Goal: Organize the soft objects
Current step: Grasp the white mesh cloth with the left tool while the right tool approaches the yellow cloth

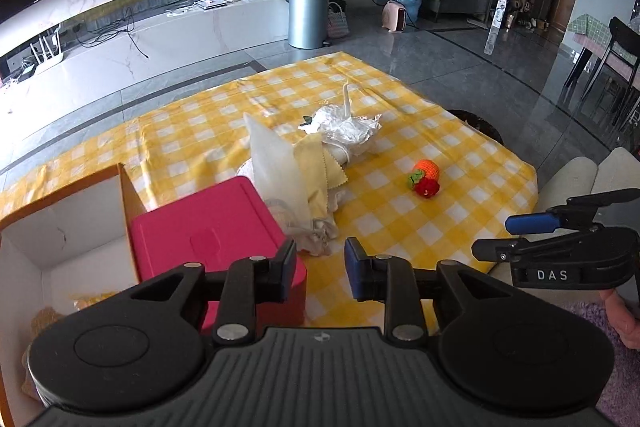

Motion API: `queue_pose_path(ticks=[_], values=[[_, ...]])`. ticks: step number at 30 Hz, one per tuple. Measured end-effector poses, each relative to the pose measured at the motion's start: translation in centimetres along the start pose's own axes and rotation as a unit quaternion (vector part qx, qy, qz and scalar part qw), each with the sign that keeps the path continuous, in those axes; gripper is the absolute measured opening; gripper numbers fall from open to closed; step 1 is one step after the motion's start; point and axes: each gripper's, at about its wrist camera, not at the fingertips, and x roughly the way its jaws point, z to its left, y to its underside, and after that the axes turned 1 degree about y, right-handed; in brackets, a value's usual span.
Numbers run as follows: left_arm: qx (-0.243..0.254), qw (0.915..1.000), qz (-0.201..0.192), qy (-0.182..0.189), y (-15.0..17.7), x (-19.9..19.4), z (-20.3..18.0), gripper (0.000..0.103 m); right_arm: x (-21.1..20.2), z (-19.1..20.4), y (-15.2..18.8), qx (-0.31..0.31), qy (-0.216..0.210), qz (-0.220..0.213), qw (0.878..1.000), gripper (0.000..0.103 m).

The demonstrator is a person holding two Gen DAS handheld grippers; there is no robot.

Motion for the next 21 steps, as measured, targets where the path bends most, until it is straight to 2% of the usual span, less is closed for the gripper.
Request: queue_pose_path(ticks=[3, 6, 10, 16, 20, 21], values=[[0.017, 0.9998, 0.000, -0.014, -2.0, 1.8, 0.5, 0.056, 1.1, -0.6, -0.5, 0.011, -0.006, 0.002, 1.000, 0.052], [0.027, 0.9992, 0.014, -0.025, -4.2, 4.2, 1.3, 0.063, 2.3, -0.7, -1.6, 0.019, -0.013, 0.001, 1.000, 0.052], [0.013, 0.9981, 0.054, -0.028, -6.4, 7.8, 2.6, 0.063, 4.2, -0.4, -3.3, 0.029, -0.023, 0.001, 0.999, 0.052], [-0.035, 0.9924, 0.114, -0.030, -8.2, 12.4, 4.8, 0.062, 6.4, 0.0, -5.5, 0.029, -0.031, 0.006, 0.999, 0.052], [-0.054, 0.9869, 0.148, -0.035, -8.9, 15.1, 5.4, 0.056, 7.5, 0.3, -6.2, 0.023, -0.034, 0.009, 0.999, 0.052], [-0.057, 0.9854, 0.156, -0.038, -9.0, 15.6, 5.5, 0.051, 7.7, 0.4, -6.4, 0.021, -0.034, 0.010, 0.999, 0.052]])
